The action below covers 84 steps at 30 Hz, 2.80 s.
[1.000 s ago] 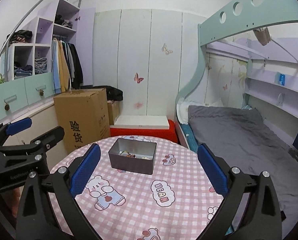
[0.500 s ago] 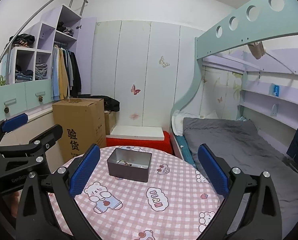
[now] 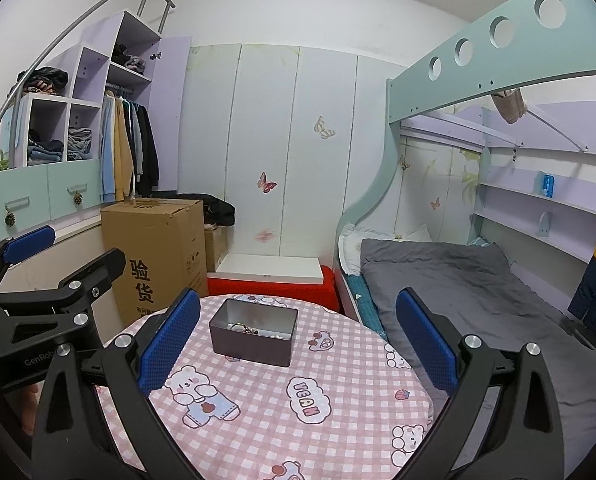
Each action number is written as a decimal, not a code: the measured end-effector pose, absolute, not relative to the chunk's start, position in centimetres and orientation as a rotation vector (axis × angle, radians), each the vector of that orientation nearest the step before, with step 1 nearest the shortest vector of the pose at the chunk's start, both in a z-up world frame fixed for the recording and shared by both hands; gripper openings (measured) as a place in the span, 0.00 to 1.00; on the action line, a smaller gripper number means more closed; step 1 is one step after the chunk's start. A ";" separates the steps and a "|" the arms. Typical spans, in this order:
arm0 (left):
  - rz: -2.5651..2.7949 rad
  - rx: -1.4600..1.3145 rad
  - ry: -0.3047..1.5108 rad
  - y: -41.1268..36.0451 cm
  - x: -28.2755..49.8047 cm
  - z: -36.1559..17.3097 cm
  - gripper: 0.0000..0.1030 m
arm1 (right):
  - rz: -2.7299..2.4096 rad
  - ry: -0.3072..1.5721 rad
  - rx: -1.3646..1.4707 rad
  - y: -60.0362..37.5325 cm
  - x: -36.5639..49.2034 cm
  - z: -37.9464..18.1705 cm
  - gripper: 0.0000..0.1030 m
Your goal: Organize jewelry
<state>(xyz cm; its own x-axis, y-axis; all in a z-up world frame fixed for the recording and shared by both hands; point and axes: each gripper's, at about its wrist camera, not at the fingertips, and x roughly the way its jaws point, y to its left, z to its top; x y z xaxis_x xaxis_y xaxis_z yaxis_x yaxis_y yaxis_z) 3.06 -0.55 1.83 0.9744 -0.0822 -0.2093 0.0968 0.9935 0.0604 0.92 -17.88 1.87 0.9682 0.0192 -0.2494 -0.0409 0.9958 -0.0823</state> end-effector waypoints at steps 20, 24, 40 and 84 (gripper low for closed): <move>-0.089 0.076 0.211 -0.8 3.2 1.8 0.93 | 0.024 0.259 -0.090 -17.8 1.0 1.8 0.92; -0.090 0.076 0.210 -0.8 3.2 1.7 0.93 | 0.025 0.259 -0.090 -17.8 1.0 1.7 0.92; -0.091 0.076 0.213 -0.8 3.2 1.7 0.93 | 0.023 0.263 -0.087 -18.0 1.0 1.5 0.92; -0.088 0.083 0.222 -0.2 3.5 1.1 0.93 | 0.018 0.281 -0.082 -18.2 1.6 0.8 0.92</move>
<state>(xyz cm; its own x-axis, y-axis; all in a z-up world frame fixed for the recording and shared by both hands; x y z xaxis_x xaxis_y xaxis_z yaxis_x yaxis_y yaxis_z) 3.45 -0.23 1.05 0.9716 -0.0775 -0.2235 0.0958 0.9928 0.0720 1.58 -18.22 0.77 0.9605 0.0068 -0.2781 -0.0296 0.9965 -0.0779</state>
